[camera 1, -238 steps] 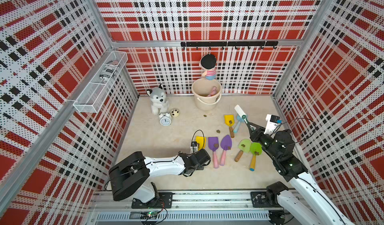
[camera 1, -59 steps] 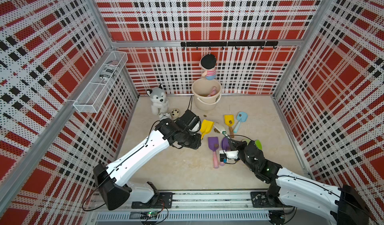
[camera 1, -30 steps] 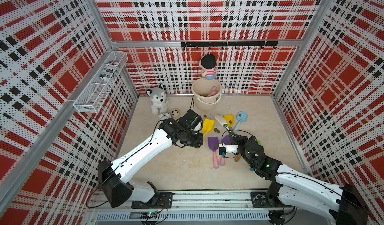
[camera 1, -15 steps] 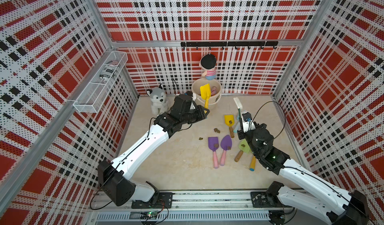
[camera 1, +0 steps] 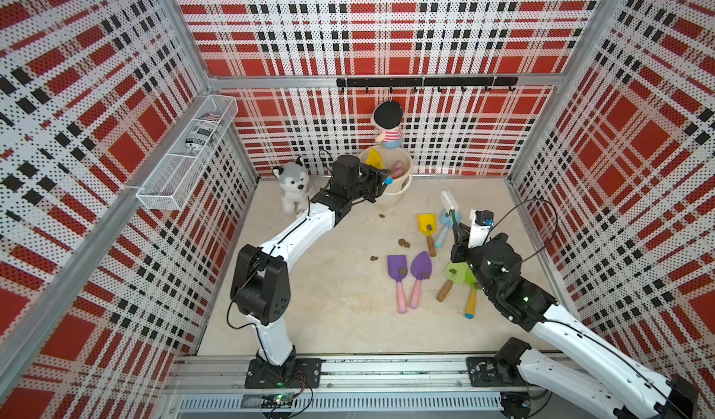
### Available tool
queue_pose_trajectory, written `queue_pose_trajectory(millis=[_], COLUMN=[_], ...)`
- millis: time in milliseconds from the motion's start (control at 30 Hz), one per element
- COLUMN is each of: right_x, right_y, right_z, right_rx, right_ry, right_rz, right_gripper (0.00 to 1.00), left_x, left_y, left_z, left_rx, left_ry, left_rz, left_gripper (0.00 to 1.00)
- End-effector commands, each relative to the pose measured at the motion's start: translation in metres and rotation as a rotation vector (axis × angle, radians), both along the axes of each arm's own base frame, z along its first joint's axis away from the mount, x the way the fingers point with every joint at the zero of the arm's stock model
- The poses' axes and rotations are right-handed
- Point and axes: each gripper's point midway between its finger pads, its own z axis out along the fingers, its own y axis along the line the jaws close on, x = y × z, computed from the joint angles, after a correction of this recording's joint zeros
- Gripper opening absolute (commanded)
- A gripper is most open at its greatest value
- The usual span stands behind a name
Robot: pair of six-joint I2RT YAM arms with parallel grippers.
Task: Brush the soil off the hand trowel and place it into the bucket
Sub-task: Place the hand trowel in the bucket.
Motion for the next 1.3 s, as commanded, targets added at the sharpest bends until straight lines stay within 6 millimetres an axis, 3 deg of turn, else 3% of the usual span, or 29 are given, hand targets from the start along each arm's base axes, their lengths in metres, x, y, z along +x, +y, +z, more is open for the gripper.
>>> queue_pose_trajectory(millis=[0, 300, 633, 867, 900, 1033, 1200, 1267], right_x=[-0.005, -0.008, -0.012, -0.014, -0.014, -0.016, -0.018, -0.018], right_y=[-0.008, -0.013, -0.018, -0.022, -0.022, -0.025, -0.026, -0.025], right_z=[0.007, 0.011, 0.014, 0.013, 0.013, 0.015, 0.018, 0.019], right_rx=[0.031, 0.025, 0.022, 0.013, 0.013, 0.013, 0.014, 0.015], right_ry=[-0.004, -0.006, -0.007, -0.005, -0.004, -0.006, -0.011, -0.011], right_rz=[-0.023, -0.034, -0.042, -0.056, -0.056, -0.061, -0.060, -0.055], right_gripper=[0.00, 0.00, 0.00, 0.00, 0.00, 0.00, 0.00, 0.00], left_x=[0.015, 0.049, 0.089, 0.105, 0.108, 0.116, 0.116, 0.114], left_y=[-0.011, -0.032, -0.032, -0.042, -0.042, -0.044, -0.042, -0.041], left_z=[0.027, -0.003, -0.042, -0.054, -0.054, -0.042, -0.020, -0.010], left_rx=[-0.127, -0.168, -0.196, -0.216, -0.218, -0.208, -0.196, -0.182], left_ry=[0.031, 0.200, 0.318, 0.311, 0.293, 0.204, 0.114, 0.082], left_rz=[-0.017, -0.032, 0.034, 0.027, 0.025, 0.023, 0.030, 0.034], left_gripper=[0.00, 0.00, 0.00, 0.00, 0.03, 0.40, 0.62, 0.64])
